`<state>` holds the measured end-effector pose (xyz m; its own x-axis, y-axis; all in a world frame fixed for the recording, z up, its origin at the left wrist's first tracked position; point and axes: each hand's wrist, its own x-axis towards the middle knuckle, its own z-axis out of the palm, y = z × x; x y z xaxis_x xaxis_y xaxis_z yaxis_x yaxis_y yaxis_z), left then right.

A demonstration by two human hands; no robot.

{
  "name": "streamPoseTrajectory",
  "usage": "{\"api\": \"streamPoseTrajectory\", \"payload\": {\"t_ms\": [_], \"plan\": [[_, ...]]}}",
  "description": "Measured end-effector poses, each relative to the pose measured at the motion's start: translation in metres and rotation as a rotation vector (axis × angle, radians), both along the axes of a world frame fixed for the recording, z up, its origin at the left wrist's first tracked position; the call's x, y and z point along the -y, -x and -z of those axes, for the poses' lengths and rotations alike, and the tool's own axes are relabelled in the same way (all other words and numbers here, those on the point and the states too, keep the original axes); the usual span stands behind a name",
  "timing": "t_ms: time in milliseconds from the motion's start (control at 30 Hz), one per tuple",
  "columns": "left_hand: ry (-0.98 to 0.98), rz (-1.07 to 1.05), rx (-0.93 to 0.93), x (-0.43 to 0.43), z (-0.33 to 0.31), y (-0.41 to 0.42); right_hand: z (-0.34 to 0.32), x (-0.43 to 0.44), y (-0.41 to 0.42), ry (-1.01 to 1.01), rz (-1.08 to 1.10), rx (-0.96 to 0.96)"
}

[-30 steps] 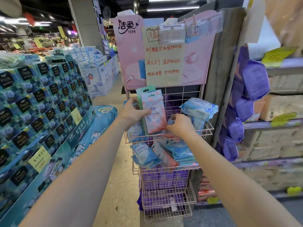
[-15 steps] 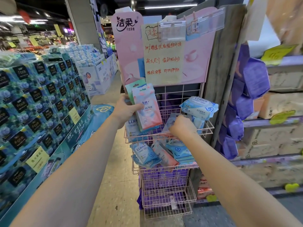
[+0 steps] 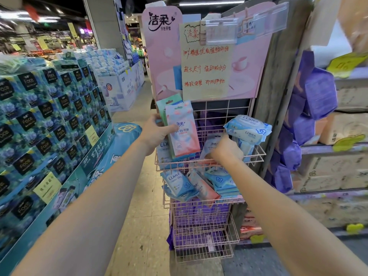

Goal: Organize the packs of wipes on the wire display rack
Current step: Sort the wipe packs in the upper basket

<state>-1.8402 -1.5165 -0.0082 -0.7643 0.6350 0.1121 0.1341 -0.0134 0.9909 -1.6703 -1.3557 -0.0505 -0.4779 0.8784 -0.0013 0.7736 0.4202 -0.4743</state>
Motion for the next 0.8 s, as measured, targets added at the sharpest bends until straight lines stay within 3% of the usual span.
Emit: {"api": "streamPoseTrajectory", "payload": {"t_ms": [467,800], "plan": [[-0.033,-0.016,0.030,0.002,0.006,-0.001,0.007,-0.003,-0.013,-0.078,-0.069,-0.205],[-0.025,-0.025,0.025,0.001,0.009,0.000,0.002,0.005,-0.009,0.056,-0.281,-0.356]]}}
